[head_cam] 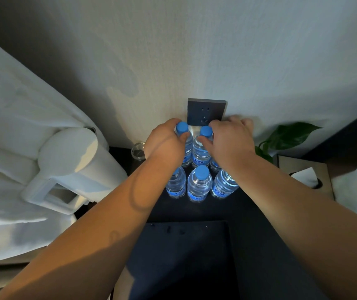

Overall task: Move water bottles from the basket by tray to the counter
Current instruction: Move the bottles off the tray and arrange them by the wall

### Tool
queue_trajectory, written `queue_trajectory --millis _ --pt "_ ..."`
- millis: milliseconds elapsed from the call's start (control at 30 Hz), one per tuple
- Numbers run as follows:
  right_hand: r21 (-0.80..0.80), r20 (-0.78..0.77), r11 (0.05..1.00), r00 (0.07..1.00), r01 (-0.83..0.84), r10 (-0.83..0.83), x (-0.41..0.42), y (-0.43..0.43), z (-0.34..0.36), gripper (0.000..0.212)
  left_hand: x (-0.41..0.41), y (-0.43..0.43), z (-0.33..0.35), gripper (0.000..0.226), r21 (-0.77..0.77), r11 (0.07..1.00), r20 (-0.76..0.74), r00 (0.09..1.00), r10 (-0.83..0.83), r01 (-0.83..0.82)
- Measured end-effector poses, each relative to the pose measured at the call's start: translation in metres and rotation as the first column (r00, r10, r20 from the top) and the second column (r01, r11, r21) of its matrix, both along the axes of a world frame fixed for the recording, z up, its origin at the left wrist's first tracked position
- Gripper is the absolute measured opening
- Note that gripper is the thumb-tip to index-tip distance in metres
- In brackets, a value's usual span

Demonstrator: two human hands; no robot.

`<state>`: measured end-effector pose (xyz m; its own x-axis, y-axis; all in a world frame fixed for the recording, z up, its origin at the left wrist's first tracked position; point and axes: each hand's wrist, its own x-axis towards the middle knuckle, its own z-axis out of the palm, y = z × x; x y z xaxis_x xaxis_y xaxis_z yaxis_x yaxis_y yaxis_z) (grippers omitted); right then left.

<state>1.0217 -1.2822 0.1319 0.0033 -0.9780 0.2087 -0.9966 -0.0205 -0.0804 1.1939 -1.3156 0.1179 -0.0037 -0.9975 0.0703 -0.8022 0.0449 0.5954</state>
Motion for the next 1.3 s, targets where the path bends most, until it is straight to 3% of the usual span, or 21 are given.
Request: queue_trajectory --millis 967,1300 --pt "-0.018 0.069 0.999 0.997 -0.032 0.033 0.0001 0.0001 0.0012 0.029 0.0 -0.0029 0.0041 0.014 0.003 0.999 0.002 0.999 -0.037 0.037" --pt "-0.03 0.075 1.0 0.997 -0.002 0.005 -0.0025 -0.0011 -0.001 0.031 -0.0005 -0.0037 0.0 0.023 -0.02 1.0 0.024 1.0 -0.008 0.009"
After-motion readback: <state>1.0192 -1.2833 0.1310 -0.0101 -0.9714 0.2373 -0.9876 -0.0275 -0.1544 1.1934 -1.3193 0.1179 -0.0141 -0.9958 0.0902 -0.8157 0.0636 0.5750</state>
